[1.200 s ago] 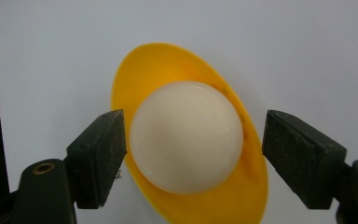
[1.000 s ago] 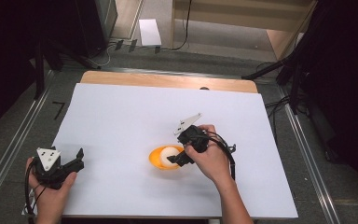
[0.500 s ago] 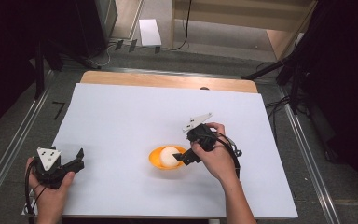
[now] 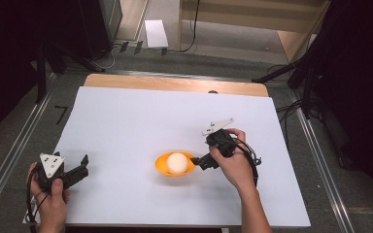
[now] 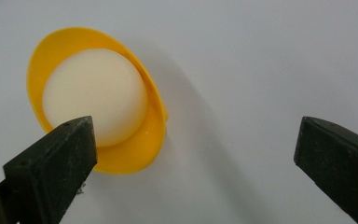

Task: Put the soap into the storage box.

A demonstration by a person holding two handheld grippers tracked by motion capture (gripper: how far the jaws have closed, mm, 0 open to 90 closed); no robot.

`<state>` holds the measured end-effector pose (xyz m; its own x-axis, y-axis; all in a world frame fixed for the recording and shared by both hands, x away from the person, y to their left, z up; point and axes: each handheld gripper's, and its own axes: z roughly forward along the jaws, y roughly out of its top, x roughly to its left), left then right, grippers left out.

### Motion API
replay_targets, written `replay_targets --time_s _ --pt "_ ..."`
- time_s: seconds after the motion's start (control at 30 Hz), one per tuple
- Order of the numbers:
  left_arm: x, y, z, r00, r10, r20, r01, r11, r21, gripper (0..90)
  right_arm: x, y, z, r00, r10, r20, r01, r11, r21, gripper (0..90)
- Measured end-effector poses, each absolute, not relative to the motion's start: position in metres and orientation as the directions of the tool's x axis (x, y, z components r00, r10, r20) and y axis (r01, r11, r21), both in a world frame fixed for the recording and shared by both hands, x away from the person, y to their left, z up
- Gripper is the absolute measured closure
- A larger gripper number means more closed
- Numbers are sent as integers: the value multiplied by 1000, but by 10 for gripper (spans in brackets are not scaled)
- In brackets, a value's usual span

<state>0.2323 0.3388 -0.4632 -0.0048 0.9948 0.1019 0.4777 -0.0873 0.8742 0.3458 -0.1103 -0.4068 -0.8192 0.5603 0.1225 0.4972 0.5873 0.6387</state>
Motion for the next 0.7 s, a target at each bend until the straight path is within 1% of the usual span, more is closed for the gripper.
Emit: replay_targets --time_s 0.33,0.57,0.7 --pt "235 335 -464 -6 991 136 498 -115 859 137 346 -133 -411 -780 611 135 539 547 640 0" --pt "234 335 -464 -2 990 138 488 -120 865 137 344 -152 -416 -753 643 141 563 519 643 0" --pt "234 332 -465 12 987 162 487 -147 861 137 342 -163 -419 -733 665 144 580 499 644 0"
